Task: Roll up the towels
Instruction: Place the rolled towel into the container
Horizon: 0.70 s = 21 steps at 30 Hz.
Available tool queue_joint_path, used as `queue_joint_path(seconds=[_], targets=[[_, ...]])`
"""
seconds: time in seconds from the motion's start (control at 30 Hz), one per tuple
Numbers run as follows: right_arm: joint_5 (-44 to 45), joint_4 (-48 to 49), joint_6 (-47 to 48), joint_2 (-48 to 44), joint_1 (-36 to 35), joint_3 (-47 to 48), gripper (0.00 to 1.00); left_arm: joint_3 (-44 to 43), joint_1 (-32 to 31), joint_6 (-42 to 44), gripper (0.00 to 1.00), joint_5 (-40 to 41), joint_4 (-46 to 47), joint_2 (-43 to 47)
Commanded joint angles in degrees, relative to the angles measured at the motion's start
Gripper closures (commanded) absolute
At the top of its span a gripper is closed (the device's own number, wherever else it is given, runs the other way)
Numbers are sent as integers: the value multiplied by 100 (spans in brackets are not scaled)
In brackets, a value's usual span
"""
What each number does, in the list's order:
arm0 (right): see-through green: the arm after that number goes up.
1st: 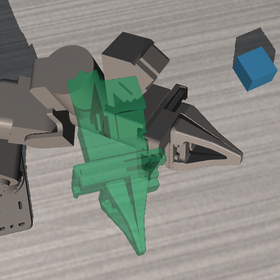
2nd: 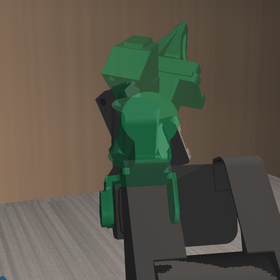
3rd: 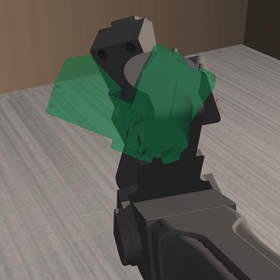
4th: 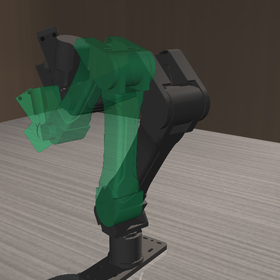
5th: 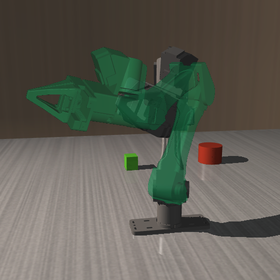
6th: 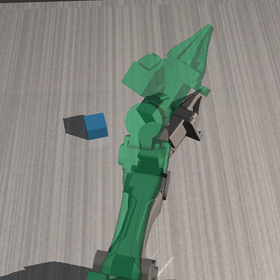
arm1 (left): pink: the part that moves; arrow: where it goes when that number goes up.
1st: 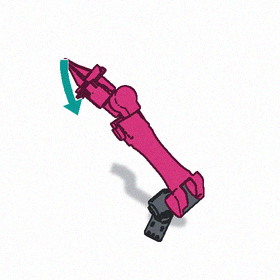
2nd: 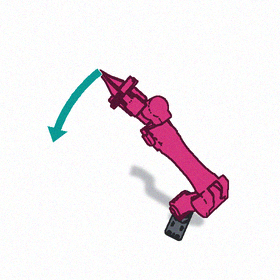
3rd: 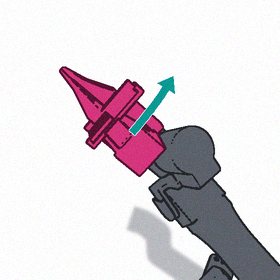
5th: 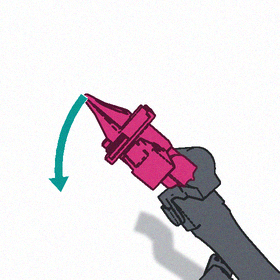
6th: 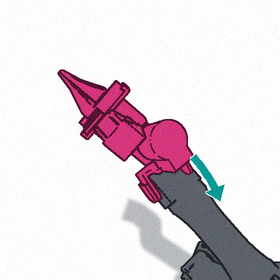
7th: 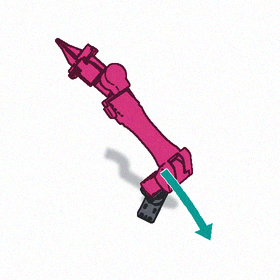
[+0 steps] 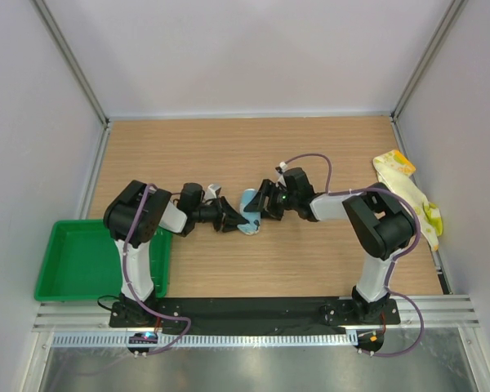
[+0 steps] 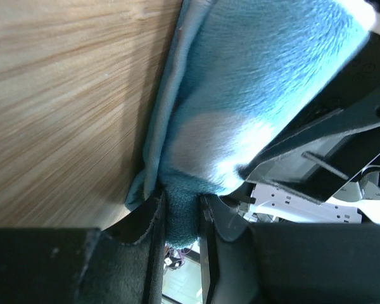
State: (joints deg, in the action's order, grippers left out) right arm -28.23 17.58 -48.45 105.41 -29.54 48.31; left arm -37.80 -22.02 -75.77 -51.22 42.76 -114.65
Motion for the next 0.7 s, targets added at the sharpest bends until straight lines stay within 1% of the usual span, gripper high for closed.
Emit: queue_joint_path(seconds=[0.0, 0.07, 0.17, 0.27, 0.3, 0.33, 0.37, 0.43, 0.5, 0.57, 0.63, 0.67], targets=[[-86, -150, 72, -20, -201, -217, 33, 141, 84, -123, 100, 420, -532, -268], [-95, -141, 72, -38, -201, -226, 34, 133, 93, -105, 100, 420, -523, -277], [-104, -124, 81, -3, -210, -226, 41, 150, 84, -96, 100, 411, -532, -277], [-104, -89, 55, 68, -228, -226, 54, 168, 101, -79, 100, 411, -523, -251], [-95, -71, 28, 85, -236, -217, 62, 168, 101, -61, 100, 420, -532, -242], [-95, -62, 11, 103, -236, -217, 65, 168, 102, -44, 100, 411, -532, -207], [-95, -53, -7, 112, -236, -209, 72, 168, 93, -17, 100, 420, -541, -189], [-95, -45, -25, 94, -237, -191, 77, 159, 101, 123, 100, 437, -611, -58], [-78, -106, -7, 33, -237, -156, 83, 142, 93, 298, 100, 516, -970, 65], [-69, -167, 11, -11, -237, -60, 88, 19, 93, 684, 98, 639, -1417, 336], [-77, -273, 37, -64, -245, 28, 96, -113, 93, 948, 96, 753, -2129, 548], [-78, -360, 54, -81, -245, 125, 99, -183, 101, 1272, 95, 911, -2393, 819]])
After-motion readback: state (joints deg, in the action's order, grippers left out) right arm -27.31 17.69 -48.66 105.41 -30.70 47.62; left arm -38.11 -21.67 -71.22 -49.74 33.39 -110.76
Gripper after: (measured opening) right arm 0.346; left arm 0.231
